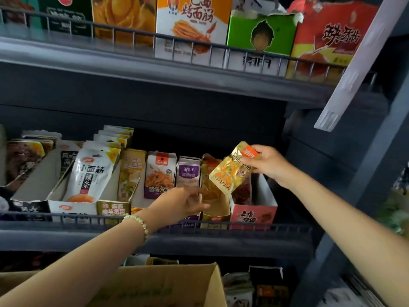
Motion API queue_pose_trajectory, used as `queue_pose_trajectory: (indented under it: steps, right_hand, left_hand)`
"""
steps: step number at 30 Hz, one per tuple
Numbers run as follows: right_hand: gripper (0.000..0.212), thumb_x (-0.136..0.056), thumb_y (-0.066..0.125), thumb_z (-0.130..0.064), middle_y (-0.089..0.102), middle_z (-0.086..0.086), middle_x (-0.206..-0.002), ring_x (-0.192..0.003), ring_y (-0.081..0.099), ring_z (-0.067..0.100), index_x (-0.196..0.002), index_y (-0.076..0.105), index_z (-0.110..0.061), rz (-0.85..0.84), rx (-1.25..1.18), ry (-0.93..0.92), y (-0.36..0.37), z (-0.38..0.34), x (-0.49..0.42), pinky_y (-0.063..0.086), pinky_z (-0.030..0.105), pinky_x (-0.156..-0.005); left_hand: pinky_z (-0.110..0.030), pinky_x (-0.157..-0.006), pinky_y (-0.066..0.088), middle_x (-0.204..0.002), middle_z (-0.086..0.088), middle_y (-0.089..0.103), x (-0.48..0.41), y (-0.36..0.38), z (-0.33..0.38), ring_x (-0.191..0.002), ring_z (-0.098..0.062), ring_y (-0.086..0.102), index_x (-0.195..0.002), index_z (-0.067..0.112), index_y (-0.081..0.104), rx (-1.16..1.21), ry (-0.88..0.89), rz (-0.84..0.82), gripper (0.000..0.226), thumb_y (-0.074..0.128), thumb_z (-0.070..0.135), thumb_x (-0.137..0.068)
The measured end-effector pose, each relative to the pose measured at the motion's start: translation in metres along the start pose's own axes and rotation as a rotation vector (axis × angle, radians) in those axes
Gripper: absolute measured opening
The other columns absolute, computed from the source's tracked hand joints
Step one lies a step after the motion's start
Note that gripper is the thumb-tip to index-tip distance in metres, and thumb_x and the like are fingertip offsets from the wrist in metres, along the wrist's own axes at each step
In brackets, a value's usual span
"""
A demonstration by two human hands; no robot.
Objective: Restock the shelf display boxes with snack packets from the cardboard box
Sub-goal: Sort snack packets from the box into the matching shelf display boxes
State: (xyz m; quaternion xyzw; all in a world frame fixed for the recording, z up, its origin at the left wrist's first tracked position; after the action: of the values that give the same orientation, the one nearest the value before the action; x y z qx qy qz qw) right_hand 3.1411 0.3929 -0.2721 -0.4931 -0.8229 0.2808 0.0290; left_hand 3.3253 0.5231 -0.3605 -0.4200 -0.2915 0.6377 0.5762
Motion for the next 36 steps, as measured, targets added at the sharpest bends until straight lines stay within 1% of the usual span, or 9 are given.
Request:
queue_pose_trajectory:
  steps: [2, 7, 10, 14, 18, 22, 27, 33, 36]
  right_hand:
    - [0.013, -0.086, 0.069, -0.011, 0.067, 0.006, -0.094, -0.090, 0.064, 0.022, -0.096, 0.063, -0.016, -0.017, 0.141, -0.038, 0.015, 0.006, -0.016, 0.052, 0.039, -0.084]
    - [0.035, -0.081, 0.075, -0.016, 0.063, 0.005, -0.111, -0.104, 0.059, 0.022, -0.113, 0.061, -0.015, -0.161, 0.444, -0.106, 0.064, 0.024, -0.043, 0.049, 0.035, -0.090]
    - [0.035, -0.080, 0.075, -0.014, 0.061, 0.005, -0.115, -0.106, 0.058, 0.021, -0.111, 0.058, -0.019, -0.280, 0.516, -0.127, 0.084, 0.035, -0.051, 0.049, 0.036, -0.092]
    - [0.039, -0.081, 0.074, -0.016, 0.058, 0.003, -0.118, -0.108, 0.055, 0.020, -0.115, 0.057, -0.020, -0.235, 0.600, -0.185, 0.085, 0.037, -0.062, 0.049, 0.034, -0.090]
    - [0.039, -0.082, 0.073, -0.018, 0.058, 0.002, -0.117, -0.106, 0.056, 0.020, -0.116, 0.056, -0.023, -0.133, 0.617, -0.221, 0.081, 0.039, -0.071, 0.047, 0.033, -0.087]
    - [0.041, -0.082, 0.073, -0.018, 0.058, 0.003, -0.117, -0.106, 0.056, 0.021, -0.118, 0.054, -0.022, -0.137, 0.661, -0.257, 0.085, 0.041, -0.071, 0.049, 0.035, -0.087]
    - [0.045, -0.083, 0.072, -0.023, 0.056, 0.002, -0.123, -0.111, 0.053, 0.021, -0.123, 0.050, -0.026, -0.114, 0.737, -0.293, 0.086, 0.042, -0.068, 0.047, 0.033, -0.088]
    - [0.052, -0.087, 0.068, -0.028, 0.047, -0.004, -0.134, -0.118, 0.050, 0.019, -0.134, 0.046, -0.025, -0.093, 0.683, -0.316, 0.075, 0.031, -0.053, 0.047, 0.038, -0.094]
    - [0.049, -0.091, 0.061, -0.034, 0.045, -0.008, -0.139, -0.125, 0.046, 0.016, -0.137, 0.045, -0.027, -0.089, 0.584, -0.323, 0.071, 0.021, -0.027, 0.043, 0.042, -0.101]
  left_hand:
    - [-0.027, -0.089, 0.053, -0.114, 0.007, 0.063, -0.007, 0.010, 0.000, -0.095, -0.006, 0.060, -0.130, 0.028, 0.052, -0.047, -0.015, -0.083, 0.048, 0.053, 0.052, -0.089]
    - [-0.030, -0.089, 0.052, -0.112, 0.005, 0.064, -0.018, 0.022, -0.005, -0.096, -0.011, 0.060, -0.115, 0.024, 0.063, -0.101, -0.033, -0.137, 0.032, 0.057, 0.045, -0.091]
    - [-0.028, -0.085, 0.052, -0.104, 0.007, 0.063, -0.023, 0.024, -0.011, -0.090, -0.009, 0.058, -0.104, 0.022, 0.065, -0.094, -0.013, -0.134, 0.026, 0.062, 0.042, -0.089]
    - [-0.025, -0.083, 0.051, -0.095, 0.013, 0.062, -0.028, 0.027, -0.025, -0.090, -0.008, 0.058, -0.085, 0.026, 0.063, -0.015, 0.018, -0.115, 0.016, 0.066, 0.042, -0.086]
    - [-0.022, -0.078, 0.049, -0.084, 0.018, 0.058, -0.029, 0.028, -0.028, -0.083, -0.005, 0.056, -0.078, 0.028, 0.060, 0.007, 0.051, -0.108, 0.017, 0.067, 0.042, -0.084]
    - [-0.023, -0.080, 0.052, -0.085, 0.017, 0.059, -0.030, 0.028, -0.027, -0.084, -0.004, 0.057, -0.085, 0.021, 0.065, 0.008, 0.072, -0.104, 0.019, 0.067, 0.041, -0.085]
    - [-0.022, -0.079, 0.050, -0.090, 0.013, 0.063, -0.029, 0.028, -0.024, -0.086, -0.006, 0.059, -0.083, 0.024, 0.064, 0.013, 0.063, -0.096, 0.016, 0.067, 0.040, -0.085]
    - [-0.020, -0.083, 0.053, -0.108, 0.014, 0.060, -0.009, 0.019, -0.017, -0.094, -0.004, 0.058, -0.120, 0.030, 0.060, -0.053, 0.043, -0.043, 0.034, 0.060, 0.044, -0.089]
    - [-0.018, -0.085, 0.051, -0.118, 0.022, 0.054, 0.020, 0.004, -0.022, -0.099, 0.003, 0.055, -0.126, 0.038, 0.052, -0.078, 0.029, 0.051, 0.040, 0.058, 0.049, -0.088]
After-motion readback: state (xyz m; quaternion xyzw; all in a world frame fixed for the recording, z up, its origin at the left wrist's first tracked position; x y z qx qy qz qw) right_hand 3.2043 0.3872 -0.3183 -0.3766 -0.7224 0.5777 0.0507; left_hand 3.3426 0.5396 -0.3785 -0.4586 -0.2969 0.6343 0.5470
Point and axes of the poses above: each hand's wrist, its own x-axis away from the middle knuckle, its own y-axis out of the palm, z = x × y, the point moved 4 cm from there along -x, towards the middle knuckle
